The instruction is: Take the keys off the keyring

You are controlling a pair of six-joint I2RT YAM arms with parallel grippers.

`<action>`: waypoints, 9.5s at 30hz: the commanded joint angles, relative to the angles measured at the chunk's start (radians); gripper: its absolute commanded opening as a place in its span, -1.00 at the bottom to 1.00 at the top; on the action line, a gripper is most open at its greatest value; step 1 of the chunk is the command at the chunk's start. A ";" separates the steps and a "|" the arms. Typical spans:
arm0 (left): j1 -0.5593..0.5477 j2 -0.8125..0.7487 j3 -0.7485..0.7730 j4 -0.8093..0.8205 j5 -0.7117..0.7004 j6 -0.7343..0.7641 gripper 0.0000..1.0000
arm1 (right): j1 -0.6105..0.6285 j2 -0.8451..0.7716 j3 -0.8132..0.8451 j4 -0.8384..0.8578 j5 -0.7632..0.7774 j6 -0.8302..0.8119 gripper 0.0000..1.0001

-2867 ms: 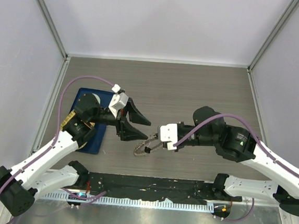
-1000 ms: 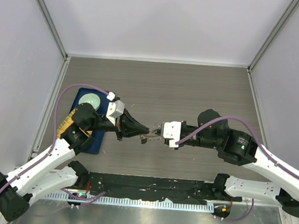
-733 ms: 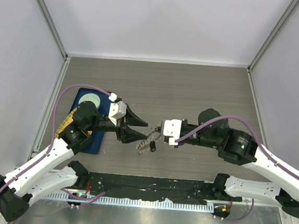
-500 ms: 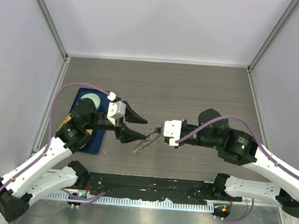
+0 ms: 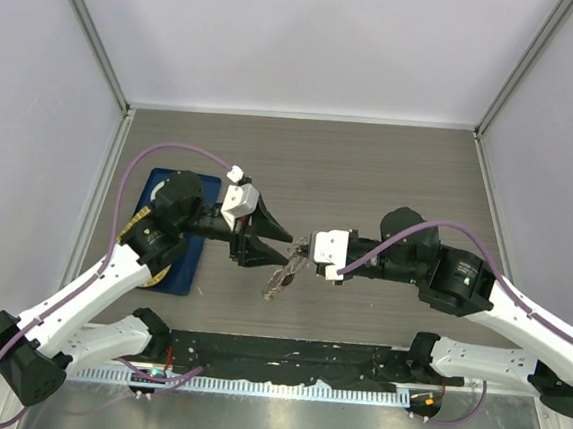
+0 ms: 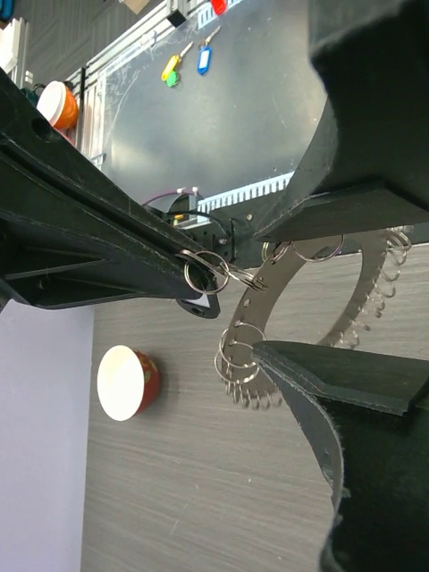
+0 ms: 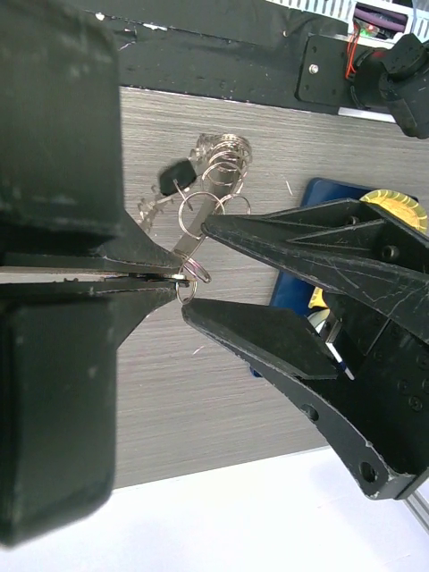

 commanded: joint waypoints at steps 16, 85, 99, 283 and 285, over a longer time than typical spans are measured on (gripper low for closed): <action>-0.022 0.002 -0.012 0.091 0.044 -0.083 -0.99 | 0.003 0.016 0.038 0.076 0.027 0.018 -0.99; -0.086 -0.090 -0.084 -0.001 -0.487 0.447 -1.00 | 0.003 0.005 -0.158 0.165 0.108 0.047 -0.99; -0.085 -0.092 -0.070 -0.049 -0.574 0.432 -1.00 | 0.003 0.014 -0.215 0.184 0.157 0.085 -0.99; 0.111 0.077 -0.391 1.350 -0.318 -0.758 -1.00 | -0.382 0.060 -0.267 0.790 -0.352 1.182 -0.37; 0.111 0.075 -0.388 1.350 -0.320 -0.758 -1.00 | -0.377 0.065 -0.268 0.796 -0.346 1.184 -0.37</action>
